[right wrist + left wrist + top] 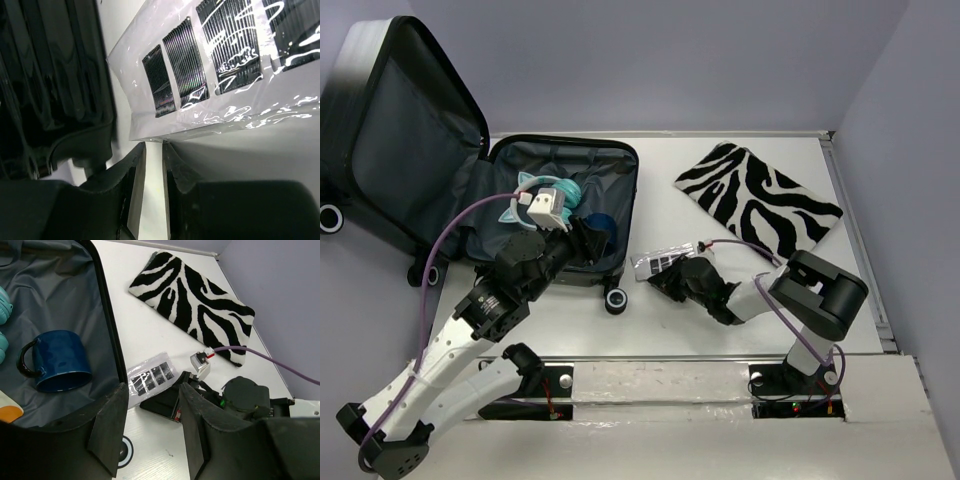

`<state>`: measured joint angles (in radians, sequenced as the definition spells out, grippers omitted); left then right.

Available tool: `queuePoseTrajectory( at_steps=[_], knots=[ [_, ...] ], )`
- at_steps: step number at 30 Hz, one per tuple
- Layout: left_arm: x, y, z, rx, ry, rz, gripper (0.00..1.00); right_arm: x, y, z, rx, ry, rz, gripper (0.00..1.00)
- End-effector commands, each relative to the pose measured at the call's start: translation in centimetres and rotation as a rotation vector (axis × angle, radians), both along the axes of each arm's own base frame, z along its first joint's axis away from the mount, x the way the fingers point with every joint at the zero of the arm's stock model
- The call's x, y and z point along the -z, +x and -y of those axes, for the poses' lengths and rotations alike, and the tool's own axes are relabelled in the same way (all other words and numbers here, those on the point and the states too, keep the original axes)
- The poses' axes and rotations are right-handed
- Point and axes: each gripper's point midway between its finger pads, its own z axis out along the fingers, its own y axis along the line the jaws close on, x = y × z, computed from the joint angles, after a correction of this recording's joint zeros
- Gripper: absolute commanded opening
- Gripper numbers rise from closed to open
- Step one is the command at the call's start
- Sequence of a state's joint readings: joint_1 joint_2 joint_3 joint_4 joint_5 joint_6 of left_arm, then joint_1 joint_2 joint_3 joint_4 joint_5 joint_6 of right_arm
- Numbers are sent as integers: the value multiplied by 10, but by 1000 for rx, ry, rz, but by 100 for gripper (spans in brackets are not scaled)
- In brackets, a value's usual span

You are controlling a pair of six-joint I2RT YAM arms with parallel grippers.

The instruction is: Pack the luggage

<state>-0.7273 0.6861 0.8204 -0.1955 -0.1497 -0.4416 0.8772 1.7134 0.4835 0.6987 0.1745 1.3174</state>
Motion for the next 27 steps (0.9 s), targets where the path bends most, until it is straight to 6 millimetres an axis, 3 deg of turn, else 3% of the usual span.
queuePoseTrajectory(
  at_steps=[1, 3, 4, 8, 11, 13, 14, 15, 16, 17, 18, 19, 21, 22, 24, 27],
  knots=[
    [-12, -1, -2, 5, -2, 38, 56, 11, 25, 31, 93, -219, 45, 24],
    [-8, -1, -1, 8, 6, 31, 56, 6, 32, 35, 105, -240, 69, 17],
    [-7, -1, 0, 11, 7, 30, 56, 3, 37, 40, 117, -255, 79, 9],
    [0, 0, 2, 21, 16, 21, 57, -6, 43, 65, 138, -345, 138, 7],
    [6, -1, 7, 43, 27, 7, 57, -28, 49, 81, 112, -429, 222, 7],
    [11, -1, 12, 66, 37, -10, 57, -51, 49, 62, -73, -466, 327, 7],
    [12, -1, 16, 84, 39, -16, 57, -41, 31, 52, -335, -576, 367, 15],
    [12, -2, 18, 92, 39, -18, 57, -39, 33, 55, -414, -676, 384, 15],
    [11, -2, 20, 101, 39, -16, 57, -39, 13, 35, -633, -637, 393, 29],
    [11, -2, 20, 105, 40, -15, 57, -60, 22, 22, -755, -686, 499, 35],
    [7, -2, 19, 102, 37, -7, 57, -42, 8, 28, -864, -723, 424, 49],
    [6, -2, 18, 99, 38, 0, 58, -53, 16, 23, -911, -753, 485, 59],
    [2, -2, 13, 76, 36, 13, 58, -56, 21, 23, -950, -795, 527, 78],
    [3, -1, 11, 68, 39, 15, 58, -61, 31, 24, -948, -846, 576, 95],
    [3, -1, 6, 49, 49, 19, 58, -68, 42, 22, -971, -899, 616, 100],
    [3, 0, 4, 43, 63, 25, 58, -78, 52, 22, -1051, -978, 654, 100]
  ],
)
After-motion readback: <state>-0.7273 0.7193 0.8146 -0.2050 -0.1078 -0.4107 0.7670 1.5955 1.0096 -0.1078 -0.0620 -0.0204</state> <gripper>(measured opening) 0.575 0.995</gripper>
